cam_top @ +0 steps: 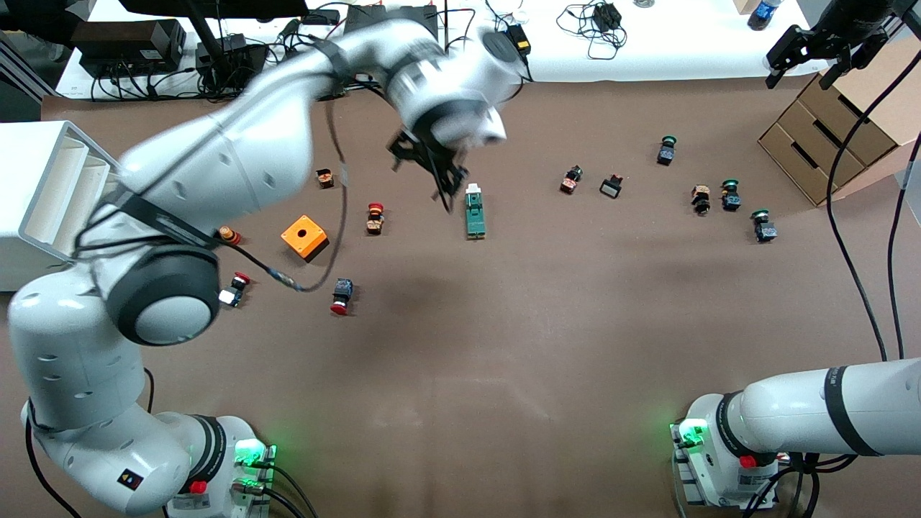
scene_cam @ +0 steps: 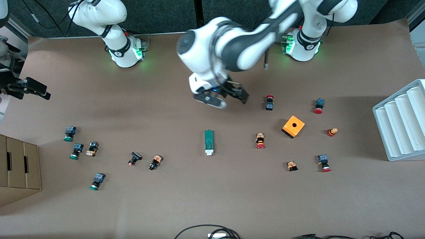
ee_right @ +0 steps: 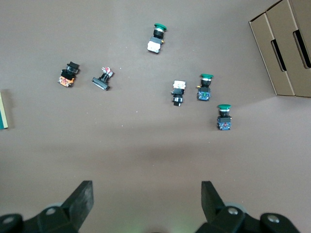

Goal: Close load switch with both arms

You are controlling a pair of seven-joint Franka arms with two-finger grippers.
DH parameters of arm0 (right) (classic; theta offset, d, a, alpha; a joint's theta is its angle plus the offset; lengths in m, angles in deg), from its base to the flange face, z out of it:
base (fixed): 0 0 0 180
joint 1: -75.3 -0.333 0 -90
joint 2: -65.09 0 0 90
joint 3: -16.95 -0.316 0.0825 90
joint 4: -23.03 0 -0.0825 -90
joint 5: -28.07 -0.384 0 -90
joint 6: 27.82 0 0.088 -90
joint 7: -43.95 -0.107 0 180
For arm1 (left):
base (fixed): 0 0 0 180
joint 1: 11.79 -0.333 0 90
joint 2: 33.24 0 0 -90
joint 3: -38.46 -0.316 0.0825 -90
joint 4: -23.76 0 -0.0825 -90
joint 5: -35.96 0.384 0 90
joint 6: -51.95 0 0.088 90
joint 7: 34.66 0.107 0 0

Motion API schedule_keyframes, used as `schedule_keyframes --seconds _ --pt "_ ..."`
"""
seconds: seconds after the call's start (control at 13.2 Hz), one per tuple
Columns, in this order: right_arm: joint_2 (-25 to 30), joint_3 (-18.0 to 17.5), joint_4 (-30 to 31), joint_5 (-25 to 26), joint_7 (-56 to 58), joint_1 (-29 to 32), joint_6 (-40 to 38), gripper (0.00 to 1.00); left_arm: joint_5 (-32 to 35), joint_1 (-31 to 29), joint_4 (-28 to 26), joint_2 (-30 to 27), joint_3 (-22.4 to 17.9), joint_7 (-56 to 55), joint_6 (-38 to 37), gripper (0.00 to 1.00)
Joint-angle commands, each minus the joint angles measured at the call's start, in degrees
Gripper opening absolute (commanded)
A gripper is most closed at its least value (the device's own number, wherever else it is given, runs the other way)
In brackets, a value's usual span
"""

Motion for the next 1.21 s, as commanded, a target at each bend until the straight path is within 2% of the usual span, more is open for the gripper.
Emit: schedule_keyframes --seconds 0.0,0.08,0.3,0.61,0.68,0.76,0.91,0.99,1.14 --pt "-0.98 -0.02 -1.09 0.91 0.66 0.1 -0.22 1.0 -6.33 -8.31 -0.8 -6.54 0.42 4.33 -1.44 1.0" --pt "-1.42 -0.11 -1.17 1.0 0.05 -0.16 0.04 1.0 -8.44 -12.0 -0.89 -7.69 0.42 6.08 -2.13 1.0" --pt "-1.86 -0.03 -1.17 1.09 0.66 0.19 0.22 1.0 -9.25 -18.69 -0.89 -10.42 0.42 7.33 -2.41 1.0" --pt "-1.95 -0.03 -1.17 1.0 0.66 -0.07 0.22 1.0 -10.39 -24.5 -0.98 -12.18 0.33 7.33 -2.41 1.0" --pt "-1.95 -0.11 -1.17 1.0 0.66 -0.07 0.31 1.0 -12.22 -24.69 -1.85 -13.58 -1.06 7.42 -2.32 1.0" --pt "-2.04 -0.03 -1.17 1.0 0.66 0.02 0.31 1.0 -14.42 -24.43 -5.51 -16.37 -5.51 8.46 -1.36 1.0" --pt "-2.12 0.06 -1.17 1.0 0.66 0.28 0.48 1.0 -20.48 -24.6 -15.52 -23.31 -10.98 15.21 4.15 1.0" --pt "-2.21 0.06 -1.17 1.08 0.66 0.37 0.48 1.0 -21.46 -24.6 -19.49 -26.04 -14.31 18.9 6.97 1.0" --pt "-2.21 0.15 -1.17 1.08 0.49 0.37 0.48 1.0 -21.56 -24.69 -23.9 -29.13 -17.58 23.67 8.75 1.0"
